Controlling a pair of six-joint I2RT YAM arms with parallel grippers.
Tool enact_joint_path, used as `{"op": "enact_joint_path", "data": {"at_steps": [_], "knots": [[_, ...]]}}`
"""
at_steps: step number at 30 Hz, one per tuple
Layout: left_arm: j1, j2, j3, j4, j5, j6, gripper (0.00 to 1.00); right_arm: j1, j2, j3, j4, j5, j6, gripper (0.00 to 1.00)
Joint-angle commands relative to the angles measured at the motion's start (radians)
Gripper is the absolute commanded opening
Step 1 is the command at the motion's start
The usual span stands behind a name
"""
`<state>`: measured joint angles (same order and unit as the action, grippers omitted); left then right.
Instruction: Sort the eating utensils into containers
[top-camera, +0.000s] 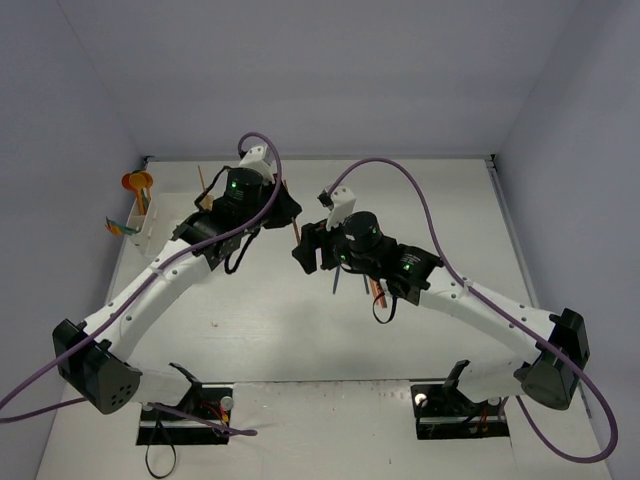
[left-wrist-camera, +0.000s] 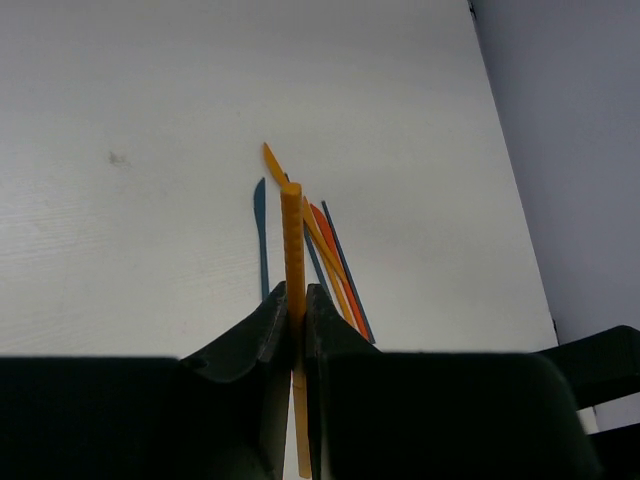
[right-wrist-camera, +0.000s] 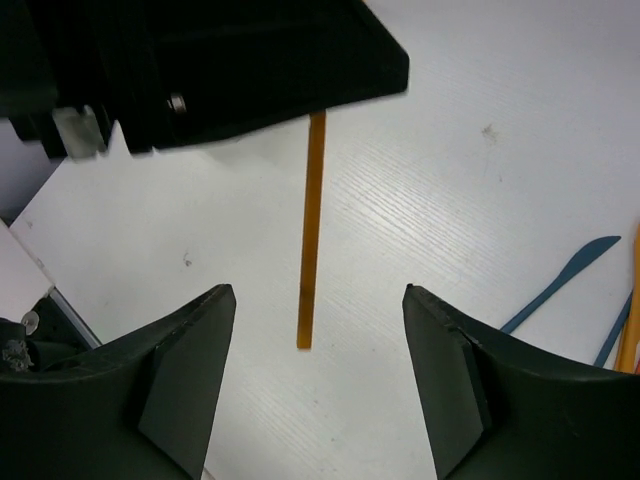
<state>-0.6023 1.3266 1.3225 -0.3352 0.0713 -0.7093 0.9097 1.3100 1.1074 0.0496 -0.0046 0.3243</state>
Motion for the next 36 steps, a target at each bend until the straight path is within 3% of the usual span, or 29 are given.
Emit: {"op": "enact_joint_path", "data": {"at_steps": [1,6,12,21,36], "knots": [[0.056,0.005,0.113,0.008,-0.073,0.147,0.01,-0.028,-0.041,-0.002,0.073,0.038,-0.006,0.66],[0.257,0.023,0.163,0.000,-0.150,0.313,0.01,-0.085,-0.117,-0.071,0.067,0.022,0.010,0.69],[0.366,0.104,0.225,0.092,-0.274,0.476,0.01,-0.137,-0.175,-0.130,0.055,0.014,0.027,0.71],[0.436,0.310,0.323,0.216,-0.341,0.596,0.01,-0.158,-0.215,-0.161,0.005,0.016,0.013,0.73],[0.461,0.399,0.185,0.444,-0.378,0.645,0.01,-0.164,-0.233,-0.190,-0.030,0.028,0.012,0.75]]}}
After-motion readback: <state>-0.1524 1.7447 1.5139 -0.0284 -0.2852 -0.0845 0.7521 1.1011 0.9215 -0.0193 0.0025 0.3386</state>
